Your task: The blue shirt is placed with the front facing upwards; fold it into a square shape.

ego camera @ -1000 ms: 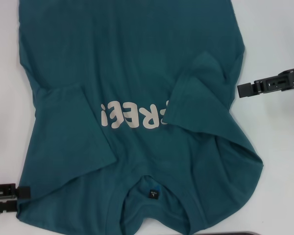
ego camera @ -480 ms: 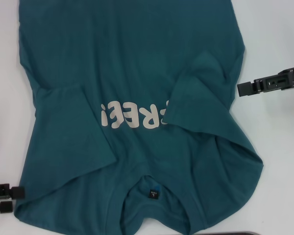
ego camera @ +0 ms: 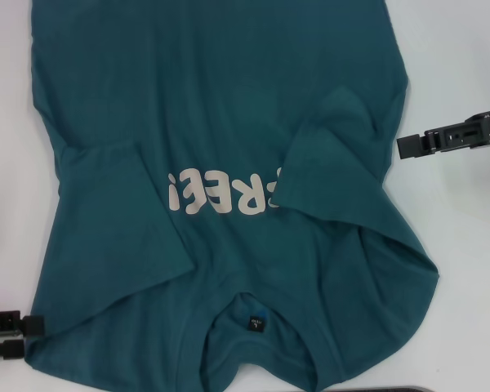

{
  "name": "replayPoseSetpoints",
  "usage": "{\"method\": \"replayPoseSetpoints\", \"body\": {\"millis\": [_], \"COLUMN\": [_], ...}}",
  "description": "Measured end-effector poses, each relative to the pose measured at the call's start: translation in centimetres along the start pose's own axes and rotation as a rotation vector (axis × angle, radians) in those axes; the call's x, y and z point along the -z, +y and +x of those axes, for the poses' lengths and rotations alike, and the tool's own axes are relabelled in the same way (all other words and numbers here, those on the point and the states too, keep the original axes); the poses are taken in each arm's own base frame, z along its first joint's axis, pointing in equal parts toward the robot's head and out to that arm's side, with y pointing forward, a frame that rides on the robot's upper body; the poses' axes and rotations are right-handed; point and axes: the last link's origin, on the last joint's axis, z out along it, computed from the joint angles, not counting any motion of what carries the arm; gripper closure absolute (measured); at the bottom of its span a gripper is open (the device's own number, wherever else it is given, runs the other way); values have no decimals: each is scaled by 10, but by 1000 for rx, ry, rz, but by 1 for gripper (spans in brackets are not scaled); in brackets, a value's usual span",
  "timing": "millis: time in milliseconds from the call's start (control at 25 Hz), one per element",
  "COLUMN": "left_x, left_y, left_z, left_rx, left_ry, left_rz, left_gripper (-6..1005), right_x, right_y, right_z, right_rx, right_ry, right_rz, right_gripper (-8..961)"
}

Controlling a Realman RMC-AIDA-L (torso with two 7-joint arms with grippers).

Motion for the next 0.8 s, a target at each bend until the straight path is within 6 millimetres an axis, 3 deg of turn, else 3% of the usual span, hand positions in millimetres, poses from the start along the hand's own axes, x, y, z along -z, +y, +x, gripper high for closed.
{"method": "replayPoseSetpoints", "body": {"millis": [440,800], "left_x": [-3,-14], "left_y": [2,15], "left_z": [2,11], "left_rx": [-7,-49], "left_ry": [-7,-32], "left_rz": [0,-32], "left_gripper": [220,221], "right_x": [0,0], "right_y": [0,0], "right_z": [0,-1], "right_rx": [0,1], "right_ry": [-2,-3], "right_rz": [2,5], "right_gripper": [73,74]}}
